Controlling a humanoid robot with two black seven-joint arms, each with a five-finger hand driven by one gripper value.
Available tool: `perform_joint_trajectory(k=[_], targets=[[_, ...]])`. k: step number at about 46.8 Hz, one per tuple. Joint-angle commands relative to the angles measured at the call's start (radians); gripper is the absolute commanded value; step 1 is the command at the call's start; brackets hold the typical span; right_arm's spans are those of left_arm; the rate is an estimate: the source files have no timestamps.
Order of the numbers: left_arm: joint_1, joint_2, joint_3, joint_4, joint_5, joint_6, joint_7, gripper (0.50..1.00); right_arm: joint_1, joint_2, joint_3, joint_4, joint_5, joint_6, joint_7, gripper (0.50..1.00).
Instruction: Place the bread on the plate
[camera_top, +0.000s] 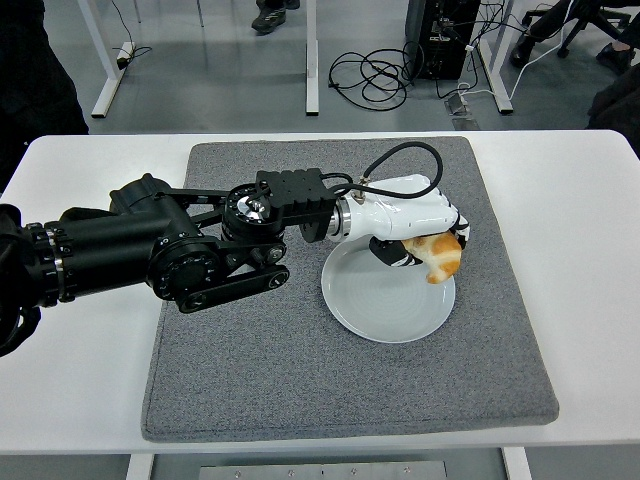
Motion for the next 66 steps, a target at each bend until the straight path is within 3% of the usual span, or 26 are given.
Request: perform_joint_trajectory(k=[1,33,40,54,66], targets=[[0.0,0.0,0.015,0.007,0.0,0.001,0.001,0.5,0.0,0.0,0.0,0.0,0.0,-0.001,0.0,1.0],[0.121,0.0,0.079,0.112,-0.001,0.039,-0.012,0.5,0.0,0.0,0.0,0.0,0.0,0.0,0.0,1.0],[0.125,0.0,0.11,0.117,-0.003,0.068,-0.013,0.5,0.0,0.0,0.0,0.0,0.0,0.0,0.0,1.0],[0.114,0.0,0.11,0.116,-0.005,0.07,-0.056,0.5,0.0,0.0,0.0,0.0,0.0,-0.001,0.0,1.0],[0.125,0.0,0.107,0.116,-0.008,0.07,-0.055,0.5,0.0,0.0,0.0,0.0,0.0,0.0,0.0,1.0]])
